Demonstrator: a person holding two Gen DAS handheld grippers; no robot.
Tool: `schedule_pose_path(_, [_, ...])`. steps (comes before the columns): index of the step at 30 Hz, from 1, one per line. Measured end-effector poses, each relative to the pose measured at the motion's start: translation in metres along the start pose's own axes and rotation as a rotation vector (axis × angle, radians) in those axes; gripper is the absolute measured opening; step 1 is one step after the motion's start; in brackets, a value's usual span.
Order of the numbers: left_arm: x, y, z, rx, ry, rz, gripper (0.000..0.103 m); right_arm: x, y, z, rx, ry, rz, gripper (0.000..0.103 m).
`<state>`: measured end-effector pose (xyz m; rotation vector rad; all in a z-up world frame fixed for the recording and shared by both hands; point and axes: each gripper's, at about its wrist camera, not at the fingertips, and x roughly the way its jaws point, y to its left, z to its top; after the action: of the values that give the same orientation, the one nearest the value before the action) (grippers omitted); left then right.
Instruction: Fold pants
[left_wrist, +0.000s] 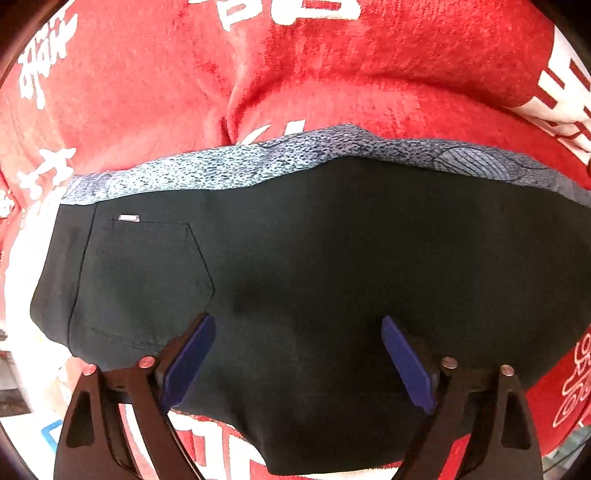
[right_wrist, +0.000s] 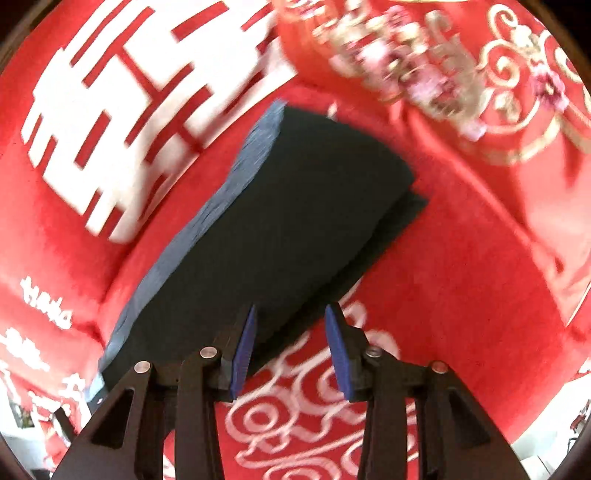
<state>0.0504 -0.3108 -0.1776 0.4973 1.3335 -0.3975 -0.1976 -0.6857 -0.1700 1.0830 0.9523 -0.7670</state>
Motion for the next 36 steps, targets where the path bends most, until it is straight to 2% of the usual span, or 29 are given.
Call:
schedule_pose_path(3, [-0.001,-0.003,-0.002,-0.001,0.001,0.019,0.094,0.005,-0.012,0.011,0.042,-0.015,-0.008,0.042])
schedule_pose_path(7, [-0.001,-0.008,-0.004,0.002,-0.004,0.044,0.094,0.010,-0.029,0.031,0.101,-0.002,0.039,0.039])
schedule_pose_path(8, [-0.001,-0.009,-0.004,0.003,-0.002,0.047,0.094,0.009,-0.029,0.034,0.101,0.002,0.043,0.020])
schedule_pose_path(9, [-0.002,-0.010,-0.004,0.004,0.001,0.051,0.094,0.005,-0.026,0.038,0.082,-0.002,0.027,0.008])
schedule_pose_path(13, [-0.002,-0.012,-0.005,0.010,-0.004,0.060,0.094,-0.026,-0.012,0.038,-0.053,-0.071,0.001,0.007])
schedule_pose_path(15, [-0.003,-0.013,-0.005,0.011,-0.009,0.063,0.094,-0.023,-0.022,0.036,-0.059,-0.055,-0.025,0.007])
schedule_pose_path(17, [-0.004,-0.013,-0.007,0.007,-0.014,0.069,0.097,-0.006,-0.042,0.031,0.000,-0.003,-0.044,0.007])
schedule_pose_path(19, [-0.007,-0.016,-0.009,0.003,-0.007,0.066,0.099,0.000,-0.057,0.027,0.036,0.005,-0.047,0.016])
schedule_pose_path(20, [-0.008,-0.015,-0.007,0.002,0.007,0.059,0.099,-0.005,-0.056,0.025,0.025,-0.017,-0.084,0.027])
schedule_pose_path(21, [-0.010,-0.015,-0.003,0.005,0.019,0.062,0.099,-0.013,-0.052,0.023,0.005,-0.029,-0.130,0.030])
schedule_pose_path(23, [-0.017,-0.014,0.007,0.007,0.000,0.077,0.099,-0.032,-0.042,0.017,-0.039,-0.047,-0.156,0.030])
schedule_pose_path(25, [-0.026,-0.012,0.022,-0.010,-0.050,0.056,0.099,-0.046,-0.015,0.011,-0.162,-0.058,-0.086,0.030])
schedule_pose_path(27, [-0.024,-0.014,0.040,-0.028,-0.054,0.027,0.099,-0.041,0.021,0.008,-0.283,-0.014,-0.009,0.030])
schedule_pose_path(30, [-0.008,-0.022,0.067,-0.037,-0.046,0.020,0.099,-0.013,0.081,0.002,-0.409,0.086,0.145,0.030])
schedule_pose_path(32, [0.004,-0.027,0.080,-0.042,-0.053,0.054,0.099,0.011,0.123,-0.013,-0.488,0.126,0.194,0.030])
schedule_pose_path(36, [0.026,-0.020,0.092,-0.106,-0.036,0.035,0.099,0.062,0.185,-0.035,-0.596,0.203,0.248,0.030])
